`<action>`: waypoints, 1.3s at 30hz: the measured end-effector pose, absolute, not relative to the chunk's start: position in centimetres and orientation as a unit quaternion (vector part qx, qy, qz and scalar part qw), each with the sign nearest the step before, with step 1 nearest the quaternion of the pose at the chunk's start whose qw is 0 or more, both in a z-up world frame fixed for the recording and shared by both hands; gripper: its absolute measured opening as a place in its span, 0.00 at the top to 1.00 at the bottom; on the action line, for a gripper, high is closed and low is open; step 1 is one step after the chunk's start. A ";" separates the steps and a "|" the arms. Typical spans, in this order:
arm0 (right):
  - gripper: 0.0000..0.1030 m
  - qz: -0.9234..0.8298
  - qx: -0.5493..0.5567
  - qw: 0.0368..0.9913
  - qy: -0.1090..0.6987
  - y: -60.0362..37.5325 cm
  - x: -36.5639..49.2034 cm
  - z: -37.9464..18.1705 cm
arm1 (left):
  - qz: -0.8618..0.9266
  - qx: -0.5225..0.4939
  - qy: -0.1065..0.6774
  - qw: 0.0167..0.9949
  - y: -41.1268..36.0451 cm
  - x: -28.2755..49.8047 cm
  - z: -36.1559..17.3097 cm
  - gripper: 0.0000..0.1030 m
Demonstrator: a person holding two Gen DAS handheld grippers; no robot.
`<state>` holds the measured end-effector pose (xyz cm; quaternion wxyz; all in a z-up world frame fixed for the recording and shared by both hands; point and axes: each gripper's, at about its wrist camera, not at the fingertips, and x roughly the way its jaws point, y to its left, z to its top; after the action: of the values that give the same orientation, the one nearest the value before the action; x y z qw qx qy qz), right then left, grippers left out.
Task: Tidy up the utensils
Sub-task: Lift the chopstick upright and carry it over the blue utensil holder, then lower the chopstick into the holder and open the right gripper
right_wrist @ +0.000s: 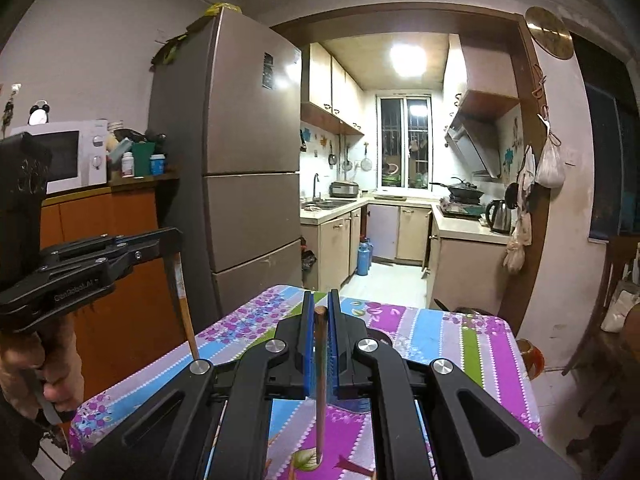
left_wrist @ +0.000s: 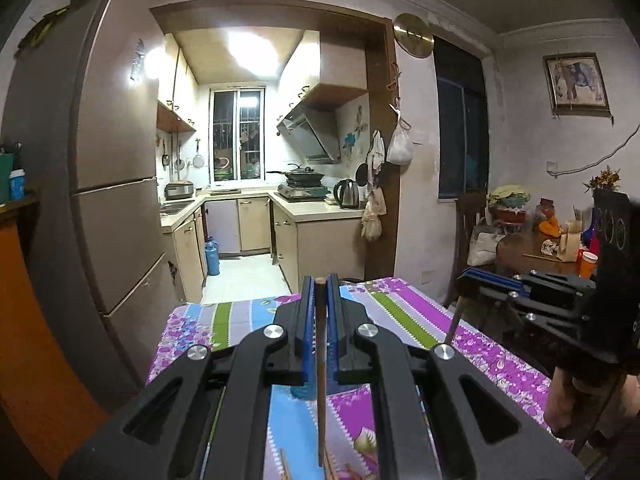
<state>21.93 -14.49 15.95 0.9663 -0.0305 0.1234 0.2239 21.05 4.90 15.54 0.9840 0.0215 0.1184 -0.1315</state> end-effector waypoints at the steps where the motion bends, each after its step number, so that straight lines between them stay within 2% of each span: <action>1: 0.93 0.222 -0.031 0.967 0.125 -14.6 22.2 16.1 | -0.131 0.022 0.119 0.984 4.9 21.2 15.7 0.95; 20: 0.93 0.214 -0.032 0.966 0.141 -15.7 29.2 17.9 | -0.113 0.027 0.133 0.984 3.8 27.9 17.0 0.95; 33: 0.93 0.209 -0.023 0.972 0.102 -15.5 34.3 24.0 | -0.100 0.020 0.095 0.990 3.7 32.3 21.9 0.95; 39: 0.92 0.205 -0.021 0.973 0.107 -15.0 37.3 23.4 | -0.102 -0.002 0.072 0.992 3.7 34.6 22.9 0.95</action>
<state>37.34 -15.03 23.37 0.9726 -0.0211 0.1070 0.2051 34.62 3.69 22.89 0.9922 -0.0025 0.0725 -0.1017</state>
